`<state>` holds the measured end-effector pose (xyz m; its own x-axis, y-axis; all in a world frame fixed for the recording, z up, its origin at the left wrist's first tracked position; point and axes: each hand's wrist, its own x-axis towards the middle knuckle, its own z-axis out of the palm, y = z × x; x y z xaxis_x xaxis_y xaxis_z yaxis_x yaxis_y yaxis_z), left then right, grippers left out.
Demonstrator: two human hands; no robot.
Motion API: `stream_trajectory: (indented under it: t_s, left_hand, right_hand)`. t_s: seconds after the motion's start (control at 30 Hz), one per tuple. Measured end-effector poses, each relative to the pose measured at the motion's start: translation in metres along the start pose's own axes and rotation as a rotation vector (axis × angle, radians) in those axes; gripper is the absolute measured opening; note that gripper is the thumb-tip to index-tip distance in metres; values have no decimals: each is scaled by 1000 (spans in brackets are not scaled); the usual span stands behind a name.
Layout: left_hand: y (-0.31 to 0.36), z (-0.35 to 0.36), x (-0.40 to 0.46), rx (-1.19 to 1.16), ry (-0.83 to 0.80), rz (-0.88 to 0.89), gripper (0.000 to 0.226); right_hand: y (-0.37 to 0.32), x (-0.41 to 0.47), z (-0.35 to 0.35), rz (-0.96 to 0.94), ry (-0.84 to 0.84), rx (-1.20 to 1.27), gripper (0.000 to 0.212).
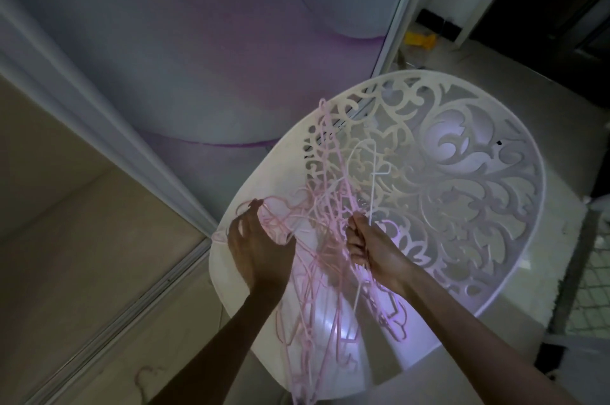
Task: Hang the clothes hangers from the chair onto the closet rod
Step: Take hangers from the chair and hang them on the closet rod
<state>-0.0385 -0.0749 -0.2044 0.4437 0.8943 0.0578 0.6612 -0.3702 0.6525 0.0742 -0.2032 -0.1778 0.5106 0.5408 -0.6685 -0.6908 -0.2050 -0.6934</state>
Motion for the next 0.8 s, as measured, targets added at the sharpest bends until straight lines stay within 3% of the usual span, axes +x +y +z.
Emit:
stream_trajectory:
  t_s: [0.03, 0.17, 0.2, 0.27, 0.33, 0.37, 0.43, 0.5, 0.53, 0.7, 0.8]
  left_hand:
    - [5, -6, -2, -48, 66, -18, 65]
    - [2, -21, -1, 85, 238, 322, 63]
    - [-2, -22, 2, 87, 235, 267, 72]
    - [-5, -24, 9, -25, 214, -108, 100]
    - [2, -30, 11, -284, 72, -600, 114]
    - [4, -32, 12, -457, -49, -791, 107]
    - [4, -39, 14, -835, -420, -948, 66]
    - [5, -54, 12, -894, -813, -843, 34]
    - [5, -63, 13, -889, -918, -786, 29]
    - [0, -132, 31, -1132, -978, -685, 30]
    - [-10, -189, 38, -1192, -963, -686, 30]
  right_hand:
    - [2, 0, 3, -13, 0, 5, 39]
    - [3, 1, 11, -22, 3, 97, 40]
    - [3, 0, 12, -6, -3, 115, 40]
    - [5, 0, 19, 19, -12, 101, 40]
    - [6, 3, 28, 11, 14, 8, 41]
    - [6, 6, 32, 3, 44, -59, 40]
    - [2, 9, 37, -5, 122, -193, 39]
    - [-5, 7, 37, -21, 192, -356, 33]
    - [-9, 4, 36, -23, 215, -450, 27]
    - [-25, -32, 34, -51, 217, -922, 44]
    - [-29, -57, 38, -116, 248, -1068, 40]
